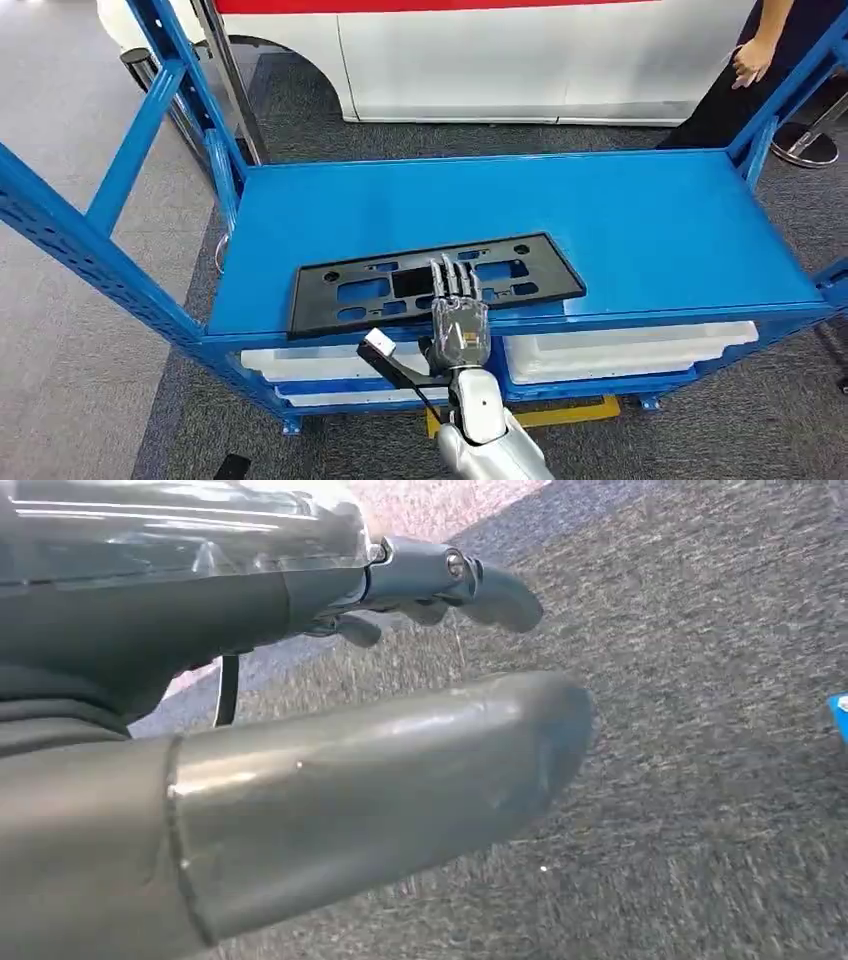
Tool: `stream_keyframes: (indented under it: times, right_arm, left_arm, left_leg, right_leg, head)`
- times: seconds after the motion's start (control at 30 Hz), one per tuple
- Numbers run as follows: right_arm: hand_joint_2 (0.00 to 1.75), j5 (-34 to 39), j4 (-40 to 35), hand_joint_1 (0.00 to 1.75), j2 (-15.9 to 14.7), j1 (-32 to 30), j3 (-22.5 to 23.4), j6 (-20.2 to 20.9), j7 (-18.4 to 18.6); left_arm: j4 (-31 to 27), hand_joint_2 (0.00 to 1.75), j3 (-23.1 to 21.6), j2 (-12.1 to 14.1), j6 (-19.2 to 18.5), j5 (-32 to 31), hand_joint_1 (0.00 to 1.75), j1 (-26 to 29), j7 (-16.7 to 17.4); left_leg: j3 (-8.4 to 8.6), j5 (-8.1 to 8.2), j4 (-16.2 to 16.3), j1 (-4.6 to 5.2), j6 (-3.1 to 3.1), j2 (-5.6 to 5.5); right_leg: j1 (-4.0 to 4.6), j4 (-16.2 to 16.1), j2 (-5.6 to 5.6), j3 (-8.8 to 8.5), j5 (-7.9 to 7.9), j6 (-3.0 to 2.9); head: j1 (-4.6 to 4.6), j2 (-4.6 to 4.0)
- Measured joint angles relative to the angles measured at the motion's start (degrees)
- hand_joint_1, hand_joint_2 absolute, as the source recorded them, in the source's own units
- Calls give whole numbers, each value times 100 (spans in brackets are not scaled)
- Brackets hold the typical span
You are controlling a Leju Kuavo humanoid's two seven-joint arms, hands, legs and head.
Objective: Take the parts from the cabinet and place them on the table.
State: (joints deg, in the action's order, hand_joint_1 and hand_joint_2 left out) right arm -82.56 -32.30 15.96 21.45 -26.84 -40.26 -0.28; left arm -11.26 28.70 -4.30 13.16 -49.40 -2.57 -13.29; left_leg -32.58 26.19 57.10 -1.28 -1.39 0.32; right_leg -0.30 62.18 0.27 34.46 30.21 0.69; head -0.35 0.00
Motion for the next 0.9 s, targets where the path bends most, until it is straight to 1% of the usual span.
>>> stream_keyframes:
  times: [0.07, 0.1, 0.13, 0.17, 0.2, 0.23, 0.27, 0.3, 0.33, 0.37, 0.4, 0.43, 0.47, 0.5, 0.53, 0.57, 0.6, 0.63, 0.67, 0.7, 0.73, 0.77, 0.8, 0.83, 0.87, 0.9]
  right_arm:
    - [175, 151, -70, 0, 0, -12, 11, 0, -162]
    - [175, 214, -126, 0, 2, -5, 11, 2, -210]
    - [175, 276, -183, 0, 7, 9, 11, 4, -241]
    - [175, 326, -234, 0, 9, 27, 11, 9, -248]
    - [175, 355, -282, 0, 9, 45, 9, 13, -247]
    - [175, 361, -330, 0, 11, 66, 11, 15, -248]
    - [175, 374, -365, 0, 13, 90, 11, 15, -247]
    - [175, 394, -380, 0, 15, 121, 9, 17, -245]
    - [175, 422, -383, 0, 15, 147, -2, 20, -237]
    - [175, 451, -383, 0, 15, 147, -20, 22, -224]
    - [175, 466, -383, 0, 13, 145, -26, 22, -217]
    - [175, 472, -385, 0, 15, 149, -33, 22, -206]
    - [175, 499, -394, 0, 22, 149, -37, 22, -202]
    - [175, 529, -394, 0, 26, 158, -39, 22, -193]
    - [175, 540, -394, 0, 26, 163, -39, 20, -193]
    - [175, 554, -391, 0, 26, 160, -39, 17, -193]
    - [175, 560, -383, 0, 22, 156, -39, 17, -178]
    - [175, 562, -369, 0, 20, 155, -39, 17, -169]
    - [175, 562, -361, 0, 15, 154, -39, 17, -167]
    - [175, 562, -361, 0, 13, 156, -39, 15, -164]
    - [175, 562, -363, 0, 13, 157, -39, 15, -160]
    - [175, 562, -363, 0, 13, 159, -39, 15, -158]
    - [175, 562, -361, 0, 13, 161, -39, 15, -149]
    - [175, 562, -361, 0, 13, 164, -39, 15, -134]
    - [175, 558, -361, 0, 13, 163, -39, 15, -121]
    - [175, 536, -356, 0, 11, 163, -39, 22, -95]
  left_arm:
    - [0, 0, 15, 2, 0, -11, 0, 3, 11]
    - [0, 0, 35, 2, 0, -24, 0, 3, 20]
    - [0, 0, 50, 2, 0, -39, 0, 1, 22]
    - [0, 0, 59, 0, -7, -52, 0, -1, 22]
    - [0, 0, 79, 0, -11, -66, 0, -1, 22]
    - [0, 0, 103, -5, -13, -70, 0, 0, 22]
    - [0, 0, 120, -9, -13, -85, 0, 1, 22]
    - [0, 0, 135, -15, -13, -107, 0, -3, 22]
    - [0, 0, 140, -13, -13, -131, 0, -3, 24]
    - [0, 0, 142, -13, -9, -140, 0, 0, 30]
    - [0, 0, 144, -13, -2, -146, 0, 2, 48]
    - [0, 0, 146, -13, 2, -170, 0, -3, 63]
    - [0, 0, 146, -5, 11, -192, 0, -5, 68]
    - [0, 0, 144, -11, 15, -207, 0, -4, 66]
    - [0, 0, 144, -15, 15, -232, 0, -6, 63]
    - [0, 0, 144, -13, 15, -238, 0, -3, 63]
    - [0, 0, 144, -11, 17, -245, 0, 4, 59]
    - [0, 0, 144, -11, 17, -258, 0, 12, 57]
    - [0, 0, 146, -9, 17, -269, 0, 17, 55]
    - [0, 0, 146, -5, 17, -291, 0, 15, 50]
    - [0, 0, 144, -2, 17, -297, 0, 11, 48]
    - [0, 0, 146, 0, 17, -299, 0, 8, 48]
    - [0, 0, 144, -2, 17, -302, 0, 9, 41]
    - [0, 0, 144, -2, 17, -302, 0, 3, 39]
    - [0, 0, 144, -2, 15, -306, 0, 3, 39]
    - [0, 0, 146, -2, 13, -317, 0, 13, 24]
  left_leg:
    - [-3, 3, 2, 10, -20, 24]
    - [-6, 6, 5, 14, -23, 32]
    - [0, 7, 5, 14, -24, 33]
    - [12, 15, 6, 15, -25, 26]
    - [30, 25, 9, 14, -21, 12]
    - [54, 39, 12, 14, -9, -4]
    - [70, 54, 18, 15, 7, -14]
    - [61, 70, 33, 48, 35, -20]
    - [35, 69, 48, 55, 66, -26]
    - [30, 63, 40, 52, 97, -25]
    - [33, 58, 23, 47, 133, -21]
    - [45, 63, 21, 49, 175, -21]
    - [22, 145, 86, 17, 198, -22]
    - [-48, 289, 286, 22, 218, -25]
    - [-211, 501, 659, 13, 237, -24]
    - [-418, 711, 1110, 7, 262, -24]
    - [-635, 874, 1549, 5, 285, -23]
    - [-764, 899, 1789, 1, 300, -23]
    - [-752, 777, 1730, -4, 307, -21]
    - [-618, 538, 1409, -10, 306, -20]
    - [-402, 265, 935, -17, 300, -19]
    - [-143, -7, 379, -22, 286, -18]
    - [-48, 66, 206, -11, 266, -27]
    - [-36, 74, 81, 17, 230, -36]
    - [-73, 72, 133, 20, 200, -43]
    - [-80, 77, 142, 28, 177, -46]
  right_leg:
    - [-13, 864, 1, 428, 418, 27]
    - [-16, 1246, 0, 631, 544, 38]
    - [-24, 1417, -1, 733, 509, 43]
    - [-35, 1272, -1, 679, 331, 42]
    - [-42, 889, -1, 501, 67, 28]
    - [-44, 382, -2, 255, -204, 2]
    - [-40, -100, -2, 23, -420, -37]
    - [-5, -269, 3, -69, -348, -59]
    - [0, -343, -1, -70, -344, -66]
    - [11, -335, 5, -48, -344, -68]
    - [20, -326, 8, -43, -339, -83]
    - [-11, -368, 11, -53, -359, -123]
    - [-49, -421, -5, -102, -386, -162]
    - [-53, -448, -9, -123, -385, -206]
    - [-52, -448, -20, -126, -384, -224]
    - [-47, -447, -25, -127, -380, -231]
    - [-44, -445, -27, -124, -376, -236]
    - [-44, -442, -25, -124, -373, -236]
    - [-47, -436, -21, -132, -368, -232]
    - [-53, -426, -15, -140, -357, -225]
    - [-59, -410, -5, -152, -339, -201]
    - [-63, -380, -2, -161, -311, -172]
    - [-44, -358, 2, -138, -292, -138]
    - [-16, -309, 9, -89, -288, -114]
    - [-19, -324, 5, -69, -308, -79]
    - [-20, -333, 6, -70, -315, -63]
  head:
    - [-4, 0]
    - [-2, 0]
    - [-4, 0]
    - [-2, 0]
    - [-2, 0]
    - [-2, 0]
    - [-2, 0]
    - [-4, 0]
    - [-4, 0]
    - [-5, 0]
    - [-4, 0]
    - [-4, 0]
    - [-4, 0]
    - [-7, 0]
    - [-7, 0]
    - [-7, 0]
    - [-4, 0]
    - [-7, 0]
    - [-7, 0]
    - [-7, 0]
    - [-7, 0]
    - [-7, 0]
    - [-7, 0]
    - [-2, 0]
    - [-2, 0]
    - [-2, 0]
